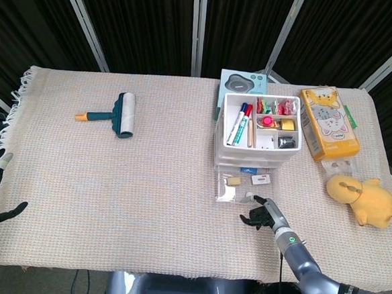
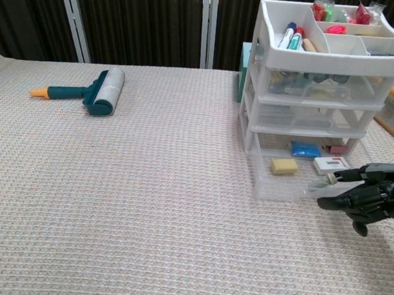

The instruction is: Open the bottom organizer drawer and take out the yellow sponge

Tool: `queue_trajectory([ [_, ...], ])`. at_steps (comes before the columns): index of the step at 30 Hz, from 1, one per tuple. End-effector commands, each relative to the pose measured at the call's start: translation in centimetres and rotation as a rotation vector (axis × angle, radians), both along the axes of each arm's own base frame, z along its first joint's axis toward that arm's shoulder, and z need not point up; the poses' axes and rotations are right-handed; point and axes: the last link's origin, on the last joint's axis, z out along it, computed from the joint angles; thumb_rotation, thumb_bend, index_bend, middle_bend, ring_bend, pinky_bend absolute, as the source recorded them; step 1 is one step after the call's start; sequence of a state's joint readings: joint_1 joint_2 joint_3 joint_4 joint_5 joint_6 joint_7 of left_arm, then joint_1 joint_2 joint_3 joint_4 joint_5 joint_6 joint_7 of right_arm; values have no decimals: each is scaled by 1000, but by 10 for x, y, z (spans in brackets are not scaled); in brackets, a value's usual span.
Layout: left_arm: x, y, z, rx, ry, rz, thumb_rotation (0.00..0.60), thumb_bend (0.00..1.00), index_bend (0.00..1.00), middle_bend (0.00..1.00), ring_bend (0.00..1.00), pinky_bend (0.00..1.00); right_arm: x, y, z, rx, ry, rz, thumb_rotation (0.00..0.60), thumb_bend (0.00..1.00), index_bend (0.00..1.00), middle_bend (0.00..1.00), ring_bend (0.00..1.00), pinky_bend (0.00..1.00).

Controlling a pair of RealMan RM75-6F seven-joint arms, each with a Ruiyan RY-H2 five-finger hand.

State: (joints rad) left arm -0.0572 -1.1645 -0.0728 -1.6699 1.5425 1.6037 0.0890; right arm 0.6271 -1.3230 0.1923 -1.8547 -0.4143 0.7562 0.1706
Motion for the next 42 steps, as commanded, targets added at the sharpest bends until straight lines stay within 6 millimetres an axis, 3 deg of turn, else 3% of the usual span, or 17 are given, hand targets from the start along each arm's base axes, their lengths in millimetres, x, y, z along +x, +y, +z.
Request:
queue_trajectory([
  [1, 0, 0, 0, -1, 0, 1, 600, 68, 0, 0, 0, 0, 2, 4, 2, 7, -1, 12, 600, 263, 387, 857, 836, 690],
  [16, 0, -1, 1, 2, -3, -2, 600, 68, 0, 0, 0, 0, 8, 14, 2, 20, -7, 47, 600, 236, 288, 857, 836, 689],
  [26, 0, -3, 4, 15, -12, -9, 600, 68, 0, 0, 0, 0, 29, 16, 13, -69, 15, 156, 600, 157, 283, 857, 837, 689],
  [35, 0, -4, 7, 30, -18, -15, 600, 68, 0, 0, 0, 0, 45, -3, 26, -209, 222, 302, 600, 85, 299, 854, 837, 694],
  [42, 0, -3, 8, 37, -27, -14, 600, 68, 0, 0, 0, 0, 47, -25, 31, -361, 452, 404, 600, 44, 380, 988, 943, 735],
])
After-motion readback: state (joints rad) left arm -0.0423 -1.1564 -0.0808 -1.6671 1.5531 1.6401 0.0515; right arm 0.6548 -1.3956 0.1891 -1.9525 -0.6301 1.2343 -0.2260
